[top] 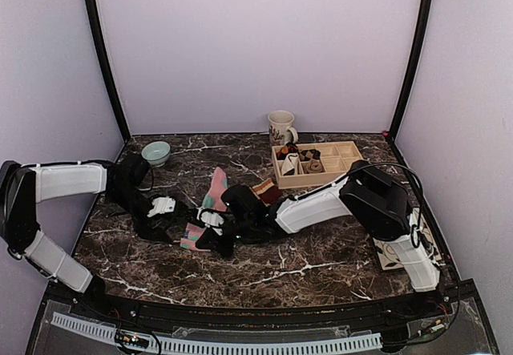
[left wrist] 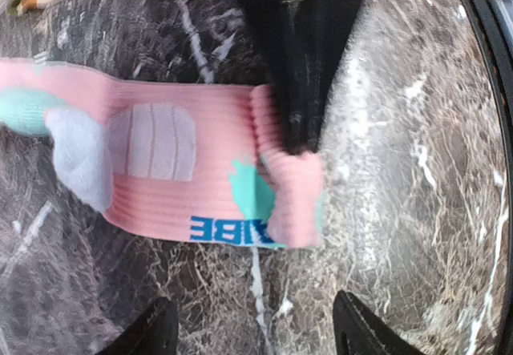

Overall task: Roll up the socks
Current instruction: Roll the sock at the center of the board.

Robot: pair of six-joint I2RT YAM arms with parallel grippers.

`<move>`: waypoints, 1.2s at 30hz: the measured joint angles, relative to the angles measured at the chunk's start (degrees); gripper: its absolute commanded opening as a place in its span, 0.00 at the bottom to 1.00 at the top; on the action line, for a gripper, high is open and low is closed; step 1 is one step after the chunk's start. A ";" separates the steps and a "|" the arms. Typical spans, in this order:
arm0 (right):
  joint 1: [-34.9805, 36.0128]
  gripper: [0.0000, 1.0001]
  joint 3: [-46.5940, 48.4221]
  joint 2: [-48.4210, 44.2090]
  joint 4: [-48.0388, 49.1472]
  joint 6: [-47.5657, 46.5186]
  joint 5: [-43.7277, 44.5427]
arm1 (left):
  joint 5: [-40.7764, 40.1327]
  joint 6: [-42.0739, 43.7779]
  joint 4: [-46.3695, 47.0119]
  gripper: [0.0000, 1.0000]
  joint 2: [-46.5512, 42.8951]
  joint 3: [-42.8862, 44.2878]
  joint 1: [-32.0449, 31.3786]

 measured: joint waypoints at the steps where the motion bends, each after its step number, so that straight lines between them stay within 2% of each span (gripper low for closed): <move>1: -0.44 0.00 0.92 0.48 -0.81 2.54 -1.20 | -0.31 1.22 1.75 0.67 -1.97 -1.25 0.28; 5: -3.69 0.00 4.39 2.71 -2.23 12.55 -6.91 | -1.14 5.55 8.98 0.66 -8.31 -8.07 -3.28; 12: -7.37 0.00 6.56 4.70 -2.32 25.64 -13.00 | -2.36 9.77 20.70 0.62 -9.88 -14.69 -8.61; 18: -7.43 0.00 7.17 5.22 -2.71 30.38 -14.47 | -4.20 12.00 33.44 0.57 -10.12 -19.58 -9.25; 27: -7.63 0.00 8.50 6.08 -3.43 34.05 -15.69 | -5.75 15.65 39.93 0.45 -5.14 -20.06 -10.32; 30: -7.67 0.00 8.61 6.12 -3.56 34.80 -15.69 | -6.51 16.44 40.33 0.37 -3.87 -18.95 -10.82; 31: -7.67 0.00 8.83 6.19 -3.72 35.15 -15.72 | -6.75 16.68 40.26 0.32 -3.39 -18.49 -10.91; 32: -7.69 0.00 9.09 6.29 -3.96 35.36 -15.76 | -6.97 16.92 40.17 0.22 -2.84 -18.01 -10.95; 34: -7.72 0.09 9.31 6.40 -4.07 35.65 -15.85 | -7.48 16.94 39.93 0.03 -1.81 -16.90 -11.10; 36: -7.74 0.20 9.09 6.40 -3.56 36.15 -15.98 | -8.04 16.94 39.87 0.00 -0.98 -15.85 -11.45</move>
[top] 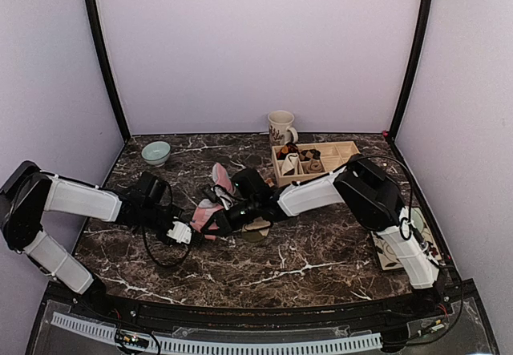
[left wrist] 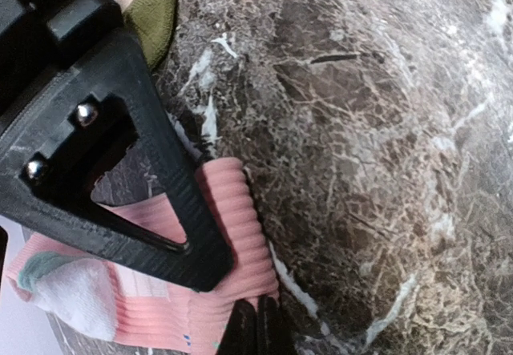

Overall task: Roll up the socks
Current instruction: Roll the sock at the center of the board.

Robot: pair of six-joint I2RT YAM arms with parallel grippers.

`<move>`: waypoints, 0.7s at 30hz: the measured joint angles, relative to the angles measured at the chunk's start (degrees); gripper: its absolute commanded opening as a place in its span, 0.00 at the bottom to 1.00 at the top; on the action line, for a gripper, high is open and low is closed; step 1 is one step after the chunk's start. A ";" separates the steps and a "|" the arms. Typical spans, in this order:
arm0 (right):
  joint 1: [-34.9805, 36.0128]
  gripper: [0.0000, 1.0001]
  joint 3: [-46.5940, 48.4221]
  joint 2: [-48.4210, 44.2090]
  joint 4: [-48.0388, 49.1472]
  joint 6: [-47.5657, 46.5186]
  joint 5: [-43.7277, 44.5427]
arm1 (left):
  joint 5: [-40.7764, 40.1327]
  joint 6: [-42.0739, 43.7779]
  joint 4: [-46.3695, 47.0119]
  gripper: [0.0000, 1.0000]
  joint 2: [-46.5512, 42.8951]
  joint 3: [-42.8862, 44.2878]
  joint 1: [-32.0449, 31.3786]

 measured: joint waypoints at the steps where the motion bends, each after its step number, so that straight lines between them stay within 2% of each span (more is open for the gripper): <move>1: 0.00 0.30 -0.39 -0.11 0.76 0.37 -0.09 | -0.20 -0.02 -0.33 0.00 0.22 0.31 -0.13; 4: 0.02 0.48 -4.28 -1.81 5.68 0.72 0.13 | -0.11 -1.07 -3.21 0.00 0.68 1.99 -0.28; 8: -0.02 0.56 -13.79 -6.82 14.36 0.79 1.70 | 1.38 -4.72 -9.14 0.00 1.38 6.10 -0.33; 9: -0.20 0.61 -15.78 -7.76 16.61 0.87 1.97 | 1.88 -5.66 -10.82 0.00 1.62 7.23 -0.33; 10: -0.39 0.76 -17.38 -8.44 18.64 0.92 2.27 | 2.47 -6.45 -12.63 0.00 1.97 8.41 -0.33; 11: -0.66 0.97 -19.08 -9.18 20.72 0.87 2.67 | 2.95 -7.41 -14.51 0.00 2.54 9.68 -0.31; 16: -1.53 1.00 -29.66 -15.15 31.06 -1.95 5.31 | 6.64 -12.22 -26.60 0.00 9.62 18.97 0.57; 21: -1.64 1.00 -39.32 -23.56 38.80 -7.82 9.53 | 9.53 -16.79 -33.07 0.00 13.73 23.28 1.31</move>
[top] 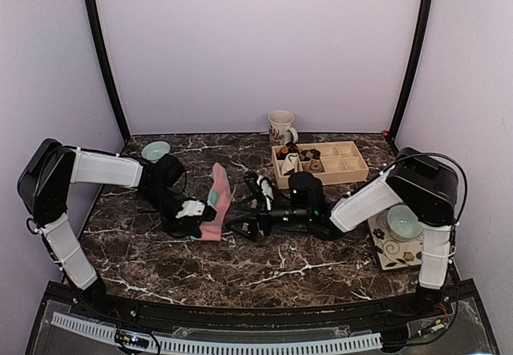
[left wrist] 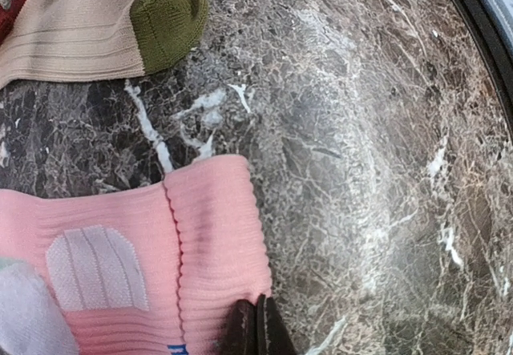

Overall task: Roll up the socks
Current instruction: Roll the sock at the center of the board.

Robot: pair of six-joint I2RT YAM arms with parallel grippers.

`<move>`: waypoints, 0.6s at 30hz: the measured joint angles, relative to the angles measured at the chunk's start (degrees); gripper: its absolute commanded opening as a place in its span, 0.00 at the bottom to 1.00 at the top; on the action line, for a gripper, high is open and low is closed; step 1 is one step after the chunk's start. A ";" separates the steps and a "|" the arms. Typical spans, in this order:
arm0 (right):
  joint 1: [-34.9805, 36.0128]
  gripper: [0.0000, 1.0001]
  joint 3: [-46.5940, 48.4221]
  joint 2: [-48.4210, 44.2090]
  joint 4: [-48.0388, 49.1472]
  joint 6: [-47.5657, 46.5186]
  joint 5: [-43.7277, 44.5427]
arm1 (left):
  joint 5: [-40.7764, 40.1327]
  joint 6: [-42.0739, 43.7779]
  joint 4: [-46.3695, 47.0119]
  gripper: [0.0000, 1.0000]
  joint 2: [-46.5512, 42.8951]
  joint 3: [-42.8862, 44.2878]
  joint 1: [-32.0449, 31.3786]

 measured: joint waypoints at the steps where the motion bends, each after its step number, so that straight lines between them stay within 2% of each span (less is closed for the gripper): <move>1: 0.20 1.00 -1.51 -1.73 1.09 -1.60 1.09 | 0.46 -0.85 -0.90 0.00 0.55 0.50 0.04; 4: 1.66 1.00 -4.48 -6.56 1.40 -7.93 4.37 | 1.97 -2.78 -4.28 0.00 2.32 2.62 0.24; 8: 7.02 1.00 -2.73 -11.13 -6.27 -21.00 10.01 | 4.48 -4.46 -10.08 0.00 7.91 8.74 1.03; 13: 12.11 1.00 0.07 -11.23 -16.65 -33.79 14.64 | 6.86 -4.85 -16.04 0.00 12.94 13.44 2.71; 18: 13.64 0.99 3.61 -7.87 -24.33 -41.22 20.06 | 9.68 -4.70 -23.74 0.00 18.10 18.97 4.61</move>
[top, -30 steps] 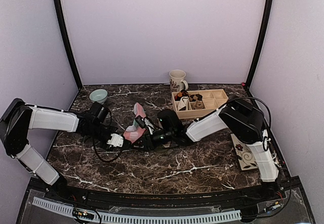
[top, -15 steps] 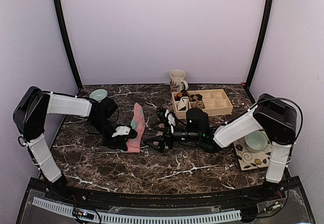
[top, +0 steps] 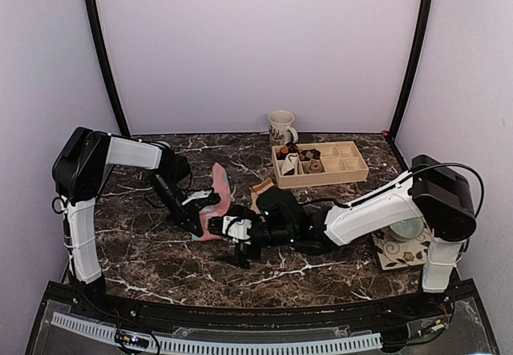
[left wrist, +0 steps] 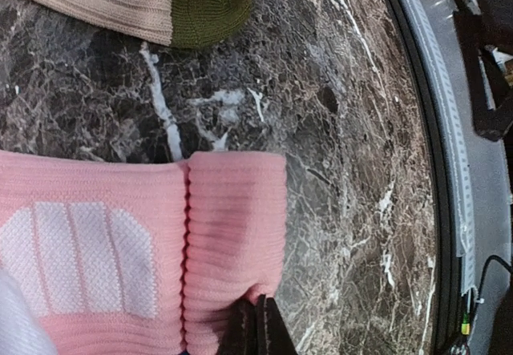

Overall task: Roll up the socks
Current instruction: Roll the sock at the center of the board.

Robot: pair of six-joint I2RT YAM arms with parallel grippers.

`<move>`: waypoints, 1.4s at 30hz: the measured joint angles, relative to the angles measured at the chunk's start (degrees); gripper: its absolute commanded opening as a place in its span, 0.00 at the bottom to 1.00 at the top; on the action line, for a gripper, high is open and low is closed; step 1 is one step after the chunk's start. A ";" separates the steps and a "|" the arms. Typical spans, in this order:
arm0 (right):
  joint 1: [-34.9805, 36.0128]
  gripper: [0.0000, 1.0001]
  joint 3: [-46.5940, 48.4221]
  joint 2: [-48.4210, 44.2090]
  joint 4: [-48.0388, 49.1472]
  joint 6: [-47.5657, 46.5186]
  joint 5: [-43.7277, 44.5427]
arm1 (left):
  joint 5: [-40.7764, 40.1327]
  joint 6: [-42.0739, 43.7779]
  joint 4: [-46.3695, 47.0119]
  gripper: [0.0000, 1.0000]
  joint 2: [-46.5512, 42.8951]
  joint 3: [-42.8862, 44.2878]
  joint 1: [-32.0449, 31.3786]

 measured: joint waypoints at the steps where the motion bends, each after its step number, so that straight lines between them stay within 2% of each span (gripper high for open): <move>1: 0.22 0.99 0.74 0.74 -0.68 -0.85 0.81 | 0.57 0.24 -1.68 0.00 1.07 0.96 0.24; 8: 1.60 1.00 6.75 6.14 -4.13 -4.33 3.32 | 2.58 1.38 -10.45 0.00 5.62 4.26 0.87; 9: 1.62 0.96 7.72 7.02 -4.42 -4.57 3.32 | 2.56 1.60 -11.52 0.00 5.84 4.26 0.87; 12: 1.64 0.72 10.16 9.79 -4.96 -5.77 3.43 | 2.23 2.05 -13.62 0.00 6.03 4.26 0.87; 13: 1.62 0.69 11.26 10.84 -5.53 -5.97 3.32 | 2.19 2.05 -13.73 0.00 6.03 4.26 0.87; 17: 1.62 0.69 16.11 15.19 -6.82 -5.90 2.99 | 1.68 2.03 -14.25 0.00 6.03 4.26 0.87; 22: 1.62 0.67 16.63 16.94 -6.71 -5.84 2.97 | 1.55 1.92 -14.21 0.00 6.03 4.26 0.87; 32: 1.53 0.56 20.15 21.99 -4.81 -6.08 2.89 | 0.66 1.73 -14.10 0.00 6.03 4.26 0.87; 39: 1.07 0.29 21.35 23.26 -4.35 -5.46 2.03 | -0.15 1.09 -14.14 0.00 6.03 4.26 0.87; 42: 0.55 0.21 22.01 23.61 -4.94 -5.27 1.60 | -0.22 0.70 -14.10 0.00 6.03 4.26 0.87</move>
